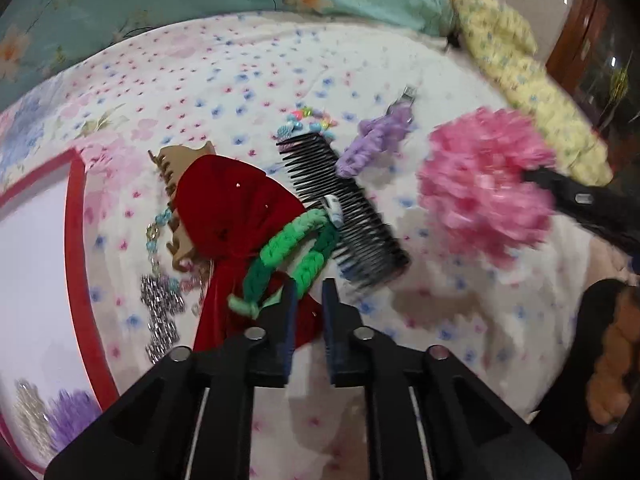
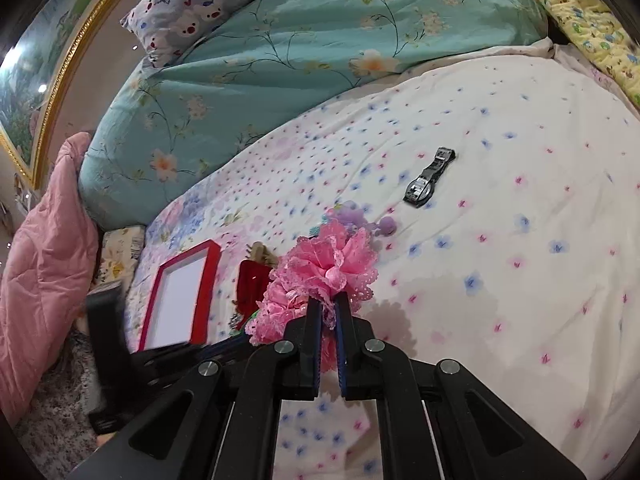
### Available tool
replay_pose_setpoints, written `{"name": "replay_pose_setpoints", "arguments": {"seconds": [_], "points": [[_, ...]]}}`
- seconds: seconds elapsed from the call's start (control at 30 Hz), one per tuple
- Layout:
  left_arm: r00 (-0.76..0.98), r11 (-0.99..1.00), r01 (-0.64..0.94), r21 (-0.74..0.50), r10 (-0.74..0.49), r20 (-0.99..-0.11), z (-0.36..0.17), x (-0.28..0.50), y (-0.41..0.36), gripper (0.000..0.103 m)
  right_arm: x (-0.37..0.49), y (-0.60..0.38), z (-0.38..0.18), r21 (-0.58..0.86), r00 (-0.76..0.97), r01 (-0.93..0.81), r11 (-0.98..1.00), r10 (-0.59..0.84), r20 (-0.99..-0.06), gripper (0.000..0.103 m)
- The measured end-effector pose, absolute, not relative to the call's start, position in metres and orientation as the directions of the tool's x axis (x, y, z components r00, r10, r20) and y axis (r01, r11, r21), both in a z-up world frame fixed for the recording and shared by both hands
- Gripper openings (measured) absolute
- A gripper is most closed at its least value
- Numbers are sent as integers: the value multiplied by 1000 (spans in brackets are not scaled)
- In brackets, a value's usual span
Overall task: Organize jewelry
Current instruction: 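Grasp the green braided band with the left tool while the right tool grasps the pink flower scrunchie, then carry the green band and pink scrunchie into the tray and release both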
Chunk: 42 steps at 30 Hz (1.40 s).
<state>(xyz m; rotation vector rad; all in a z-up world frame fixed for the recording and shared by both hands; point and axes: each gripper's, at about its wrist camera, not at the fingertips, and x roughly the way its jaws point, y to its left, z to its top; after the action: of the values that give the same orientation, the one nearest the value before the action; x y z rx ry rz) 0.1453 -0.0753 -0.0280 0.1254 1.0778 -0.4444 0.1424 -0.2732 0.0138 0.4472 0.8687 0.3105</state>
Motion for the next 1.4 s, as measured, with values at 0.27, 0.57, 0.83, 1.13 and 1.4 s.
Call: {"name": "replay_pose_setpoints", "arguments": {"seconds": [0.27, 0.57, 0.83, 1.13, 1.4], "points": [[388, 895, 446, -26, -219, -895, -38, 155, -94, 52, 137, -286, 9, 523, 601, -48, 851, 443, -665, 5], [371, 885, 453, -107, -296, -880, -33, 147, -83, 8, 135, -291, 10, 532, 609, -42, 846, 444, -658, 6], [496, 921, 328, -213, -359, -790, 17, 107, -18, 8, 129, -271, 15, 534, 600, -83, 842, 470, -648, 6], [578, 953, 116, -279, -293, -762, 26, 80, 73, 8, 127, -196, 11, 544, 501, -221, 810, 573, -649, 6], [603, 954, -32, -298, -219, -767, 20, 69, 140, 8, 129, -109, 8, 543, 393, -360, 759, 651, -649, 6]]}}
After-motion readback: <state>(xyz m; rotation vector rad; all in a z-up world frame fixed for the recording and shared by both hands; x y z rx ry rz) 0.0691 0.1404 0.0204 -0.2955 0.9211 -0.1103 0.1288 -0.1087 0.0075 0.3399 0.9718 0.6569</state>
